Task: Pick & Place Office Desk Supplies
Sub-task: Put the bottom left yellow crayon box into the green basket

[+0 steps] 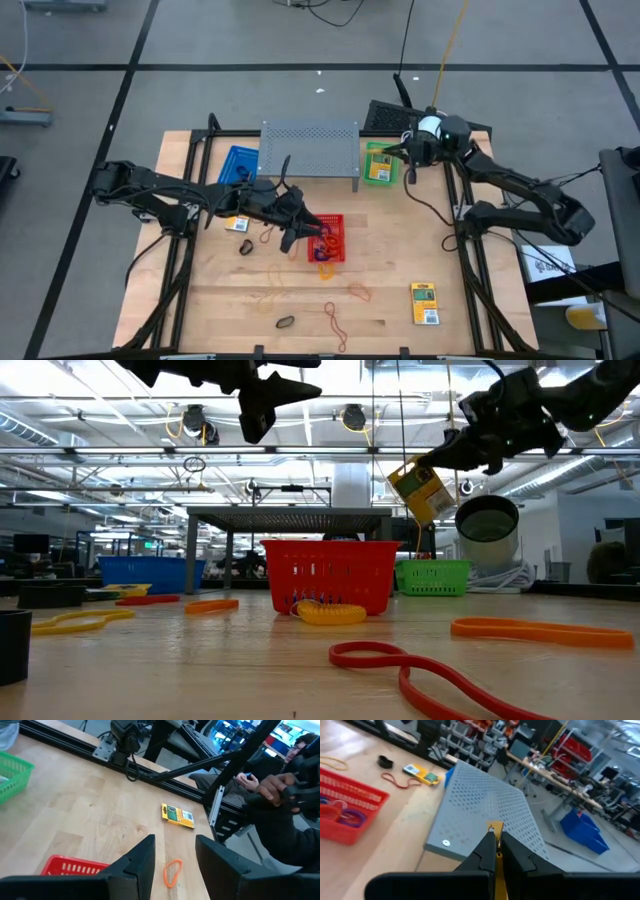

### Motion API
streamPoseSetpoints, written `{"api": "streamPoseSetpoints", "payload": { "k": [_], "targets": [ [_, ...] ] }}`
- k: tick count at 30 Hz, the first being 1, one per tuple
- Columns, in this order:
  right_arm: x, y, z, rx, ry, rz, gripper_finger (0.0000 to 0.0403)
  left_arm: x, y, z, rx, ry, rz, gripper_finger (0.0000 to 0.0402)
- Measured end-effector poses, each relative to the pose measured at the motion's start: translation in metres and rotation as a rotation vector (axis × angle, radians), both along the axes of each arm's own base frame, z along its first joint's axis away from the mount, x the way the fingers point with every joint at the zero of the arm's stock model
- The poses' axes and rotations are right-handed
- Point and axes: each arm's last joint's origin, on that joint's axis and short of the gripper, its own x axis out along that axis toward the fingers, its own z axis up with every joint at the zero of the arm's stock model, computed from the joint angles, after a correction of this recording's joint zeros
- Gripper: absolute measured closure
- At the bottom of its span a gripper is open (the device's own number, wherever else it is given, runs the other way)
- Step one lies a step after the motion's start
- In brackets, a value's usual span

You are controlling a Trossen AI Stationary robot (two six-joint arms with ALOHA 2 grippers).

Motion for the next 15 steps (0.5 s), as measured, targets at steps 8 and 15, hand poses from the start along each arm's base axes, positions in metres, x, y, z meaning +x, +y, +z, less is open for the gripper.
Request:
{"api": "streamPoseSetpoints", "payload": {
  "k": [8, 15],
  "targets": [
    [-0.001, -0.011, -0.021, 0.053, -0.033, 0.004, 0.0402, 0.000, 0.005, 0.000, 0.005, -0.001, 0.019, 0.0252],
    [0.004, -0.021, -0.030, 0.103, -0.051, -0.015, 0.0401, 0.001, 0.010, 0.000, 0.002, -0.001, 0.036, 0.0252]
  ]
}}
